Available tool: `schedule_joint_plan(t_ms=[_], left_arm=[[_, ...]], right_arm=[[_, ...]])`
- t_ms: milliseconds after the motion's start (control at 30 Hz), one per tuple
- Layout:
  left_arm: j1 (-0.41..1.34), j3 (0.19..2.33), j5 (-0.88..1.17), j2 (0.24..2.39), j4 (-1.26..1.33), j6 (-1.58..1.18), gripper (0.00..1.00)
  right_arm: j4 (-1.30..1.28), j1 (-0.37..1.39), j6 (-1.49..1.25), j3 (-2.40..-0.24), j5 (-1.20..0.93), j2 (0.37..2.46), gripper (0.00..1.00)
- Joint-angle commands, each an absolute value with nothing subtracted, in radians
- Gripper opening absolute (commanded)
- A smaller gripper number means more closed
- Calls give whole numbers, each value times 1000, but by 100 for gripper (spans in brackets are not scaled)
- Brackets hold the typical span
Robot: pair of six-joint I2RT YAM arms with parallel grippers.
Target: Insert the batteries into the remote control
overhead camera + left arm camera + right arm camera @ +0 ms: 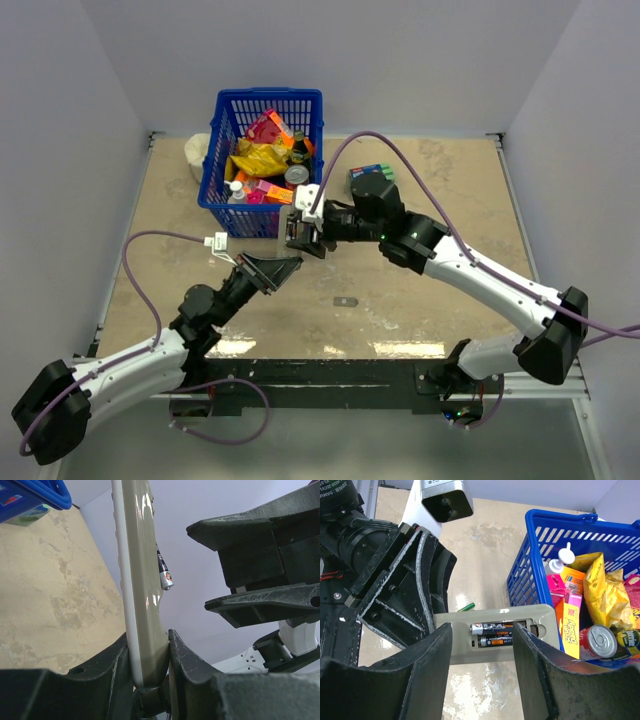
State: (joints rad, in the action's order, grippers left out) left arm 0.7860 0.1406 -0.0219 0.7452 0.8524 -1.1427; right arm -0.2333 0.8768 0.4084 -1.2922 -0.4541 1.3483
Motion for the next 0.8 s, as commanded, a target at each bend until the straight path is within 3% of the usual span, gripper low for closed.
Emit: schedule_joint_plan(t_ms=[0,367,767], left_arm=[[785,164,-15,752,936,-1152,0],[784,172,-15,755,937,-1140,0],[784,164,-6,753,989,-1127,0]], right_arm=[[-167,877,387,-1312,-472,1367,53],[-192,876,388,-1316,-486,1404,49],[-206,874,429,-1273,-457,1404,35]])
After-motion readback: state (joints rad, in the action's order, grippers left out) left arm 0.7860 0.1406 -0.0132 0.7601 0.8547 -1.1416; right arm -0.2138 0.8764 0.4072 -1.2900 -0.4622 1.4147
